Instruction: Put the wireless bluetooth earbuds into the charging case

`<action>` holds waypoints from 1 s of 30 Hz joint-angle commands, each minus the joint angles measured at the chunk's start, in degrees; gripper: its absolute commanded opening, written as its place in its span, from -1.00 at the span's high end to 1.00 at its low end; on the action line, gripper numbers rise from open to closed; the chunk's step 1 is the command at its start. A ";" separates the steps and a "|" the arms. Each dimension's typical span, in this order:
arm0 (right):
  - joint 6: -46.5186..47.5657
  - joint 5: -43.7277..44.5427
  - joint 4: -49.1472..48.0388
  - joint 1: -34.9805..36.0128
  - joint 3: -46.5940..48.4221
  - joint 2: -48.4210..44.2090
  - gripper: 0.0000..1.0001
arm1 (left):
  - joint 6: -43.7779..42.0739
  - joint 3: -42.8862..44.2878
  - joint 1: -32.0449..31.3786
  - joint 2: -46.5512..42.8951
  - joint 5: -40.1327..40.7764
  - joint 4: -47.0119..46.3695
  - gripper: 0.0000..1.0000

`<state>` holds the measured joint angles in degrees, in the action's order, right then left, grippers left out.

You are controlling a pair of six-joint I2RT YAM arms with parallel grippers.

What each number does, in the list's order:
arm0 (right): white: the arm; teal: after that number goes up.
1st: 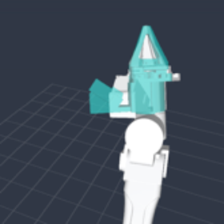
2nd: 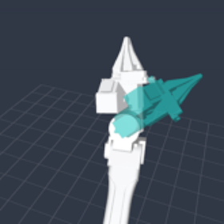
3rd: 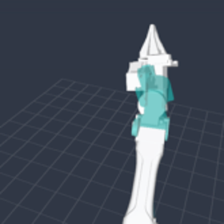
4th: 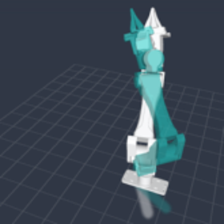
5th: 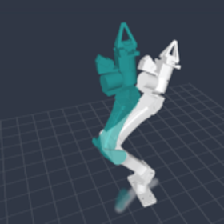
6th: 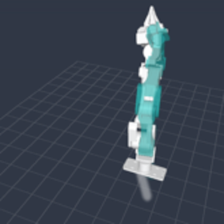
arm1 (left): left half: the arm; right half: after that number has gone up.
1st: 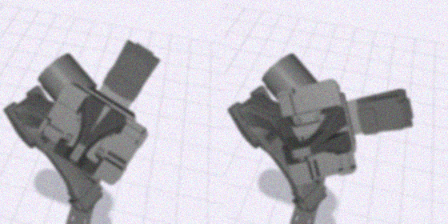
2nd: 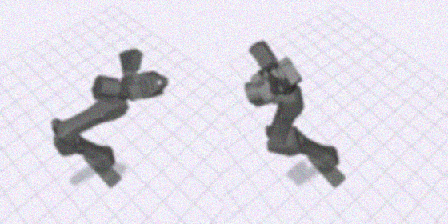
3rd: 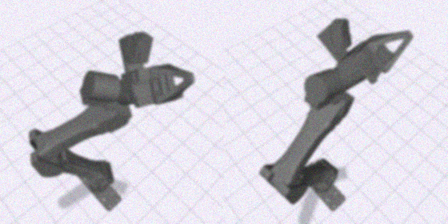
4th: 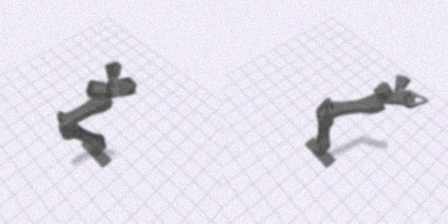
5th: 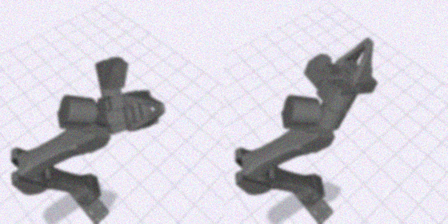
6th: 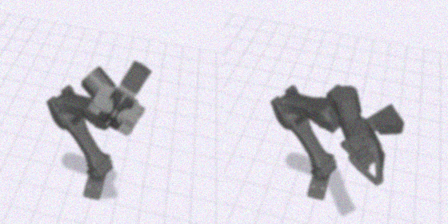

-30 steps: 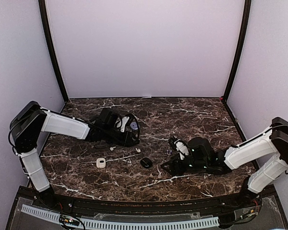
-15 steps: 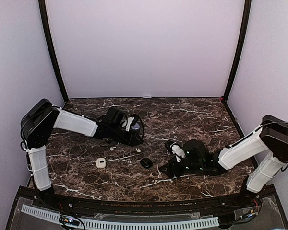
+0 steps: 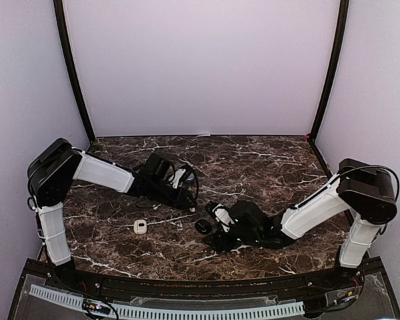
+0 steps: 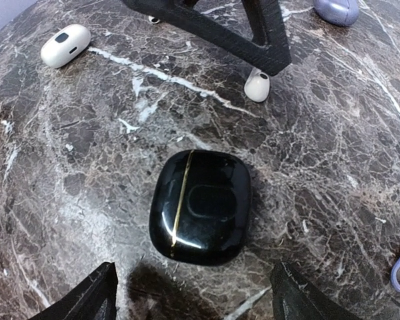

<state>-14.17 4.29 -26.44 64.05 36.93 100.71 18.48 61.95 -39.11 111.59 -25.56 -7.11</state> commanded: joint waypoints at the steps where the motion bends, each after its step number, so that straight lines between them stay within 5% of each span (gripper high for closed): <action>1: 0.02 6.06 -0.05 0.85 2.17 2.26 -0.59 | -0.99 -2.48 0.25 -5.42 0.64 -0.34 0.08; 30: 1.38 11.86 -0.48 -6.19 -1.63 -0.14 -0.58 | -1.23 -8.07 0.27 -13.74 4.41 -1.50 0.09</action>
<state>-11.57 14.35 -27.33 59.90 37.01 102.35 18.35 54.89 -39.11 100.47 -20.73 -8.54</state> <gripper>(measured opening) 0.792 0.456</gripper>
